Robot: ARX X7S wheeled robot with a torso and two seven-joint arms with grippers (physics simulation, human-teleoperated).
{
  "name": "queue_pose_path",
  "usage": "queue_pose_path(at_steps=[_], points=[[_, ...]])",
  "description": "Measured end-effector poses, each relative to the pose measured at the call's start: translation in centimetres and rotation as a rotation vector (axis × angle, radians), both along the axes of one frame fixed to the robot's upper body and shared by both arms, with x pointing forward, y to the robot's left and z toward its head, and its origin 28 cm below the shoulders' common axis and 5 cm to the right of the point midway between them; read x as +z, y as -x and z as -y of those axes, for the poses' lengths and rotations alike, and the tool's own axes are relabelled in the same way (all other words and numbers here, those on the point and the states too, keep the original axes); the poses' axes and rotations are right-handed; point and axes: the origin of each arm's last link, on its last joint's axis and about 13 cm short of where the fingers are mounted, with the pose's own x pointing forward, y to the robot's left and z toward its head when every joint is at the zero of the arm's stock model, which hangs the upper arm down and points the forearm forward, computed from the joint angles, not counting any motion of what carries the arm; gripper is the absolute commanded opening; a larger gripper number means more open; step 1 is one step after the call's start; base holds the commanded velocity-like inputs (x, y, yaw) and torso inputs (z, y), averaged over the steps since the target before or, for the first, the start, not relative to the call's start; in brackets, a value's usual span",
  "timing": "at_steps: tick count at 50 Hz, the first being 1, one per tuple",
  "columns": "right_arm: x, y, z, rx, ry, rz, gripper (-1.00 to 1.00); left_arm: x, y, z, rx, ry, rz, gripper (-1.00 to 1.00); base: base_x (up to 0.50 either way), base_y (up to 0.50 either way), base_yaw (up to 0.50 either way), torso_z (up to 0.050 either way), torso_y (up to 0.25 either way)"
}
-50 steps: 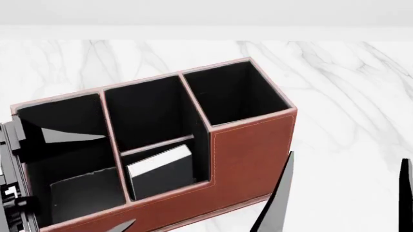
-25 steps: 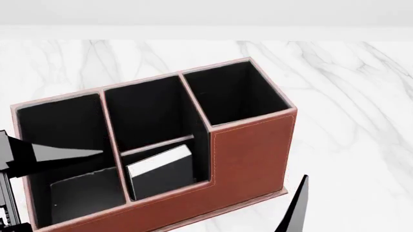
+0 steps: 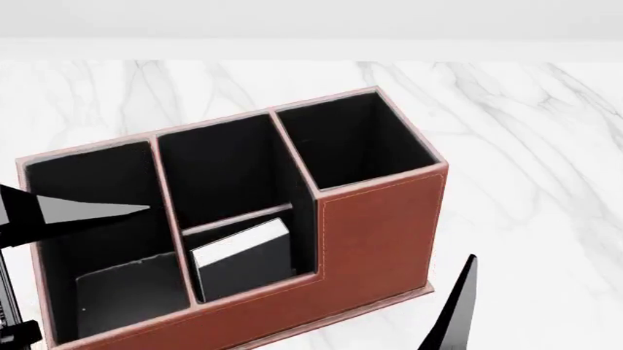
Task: Pick up the book and place it in the back compartment of the caddy.
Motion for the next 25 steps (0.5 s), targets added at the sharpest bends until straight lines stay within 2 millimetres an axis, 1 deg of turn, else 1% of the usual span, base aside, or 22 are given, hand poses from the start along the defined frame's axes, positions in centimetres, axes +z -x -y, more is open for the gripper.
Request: queue_pose_path(at_steps=[16,25], points=[[3.4,0.3,-0.7,-0.002,0.028,0.155,1.0,4.0,-0.4,0.4,0.038,-0.043,0.068,1.0,0.0,0.0,0.0,0.0,0.0],[4.4,0.6,-0.8,-0.019,0.043,0.239,1.0,5.7,0.0,0.4,0.053,-0.05,0.11,1.0,0.0,0.0,0.0,0.0,0.0]])
